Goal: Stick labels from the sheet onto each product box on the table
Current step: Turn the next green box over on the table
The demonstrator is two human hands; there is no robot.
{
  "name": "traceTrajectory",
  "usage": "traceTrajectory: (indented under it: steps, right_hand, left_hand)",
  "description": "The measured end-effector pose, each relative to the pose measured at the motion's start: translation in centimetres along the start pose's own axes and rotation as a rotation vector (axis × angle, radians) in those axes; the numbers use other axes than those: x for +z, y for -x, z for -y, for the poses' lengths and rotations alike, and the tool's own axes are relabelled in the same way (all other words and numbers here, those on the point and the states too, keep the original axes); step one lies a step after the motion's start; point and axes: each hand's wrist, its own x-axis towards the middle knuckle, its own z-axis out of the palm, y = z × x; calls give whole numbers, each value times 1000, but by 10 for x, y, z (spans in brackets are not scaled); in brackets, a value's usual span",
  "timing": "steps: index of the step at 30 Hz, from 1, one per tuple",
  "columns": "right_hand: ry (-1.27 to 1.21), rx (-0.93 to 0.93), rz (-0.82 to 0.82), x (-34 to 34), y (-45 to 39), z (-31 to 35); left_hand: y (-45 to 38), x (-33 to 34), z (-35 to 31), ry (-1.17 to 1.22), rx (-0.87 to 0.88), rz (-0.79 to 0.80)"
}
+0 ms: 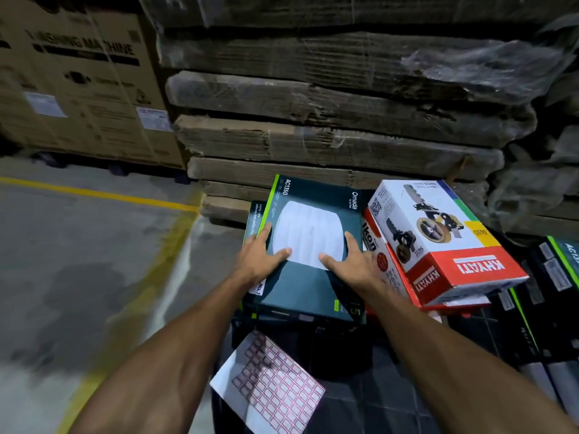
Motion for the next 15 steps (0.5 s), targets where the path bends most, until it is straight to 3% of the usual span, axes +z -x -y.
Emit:
traceTrajectory:
  steps: [8,15]
  right_hand:
    - [-85,-2,-32,5,11,0]
    - [-129,-35,-25,17,81,-18]
  left_hand:
    - [12,-2,2,53,-13,-69]
    - [95,-1,16,99,-60,-154]
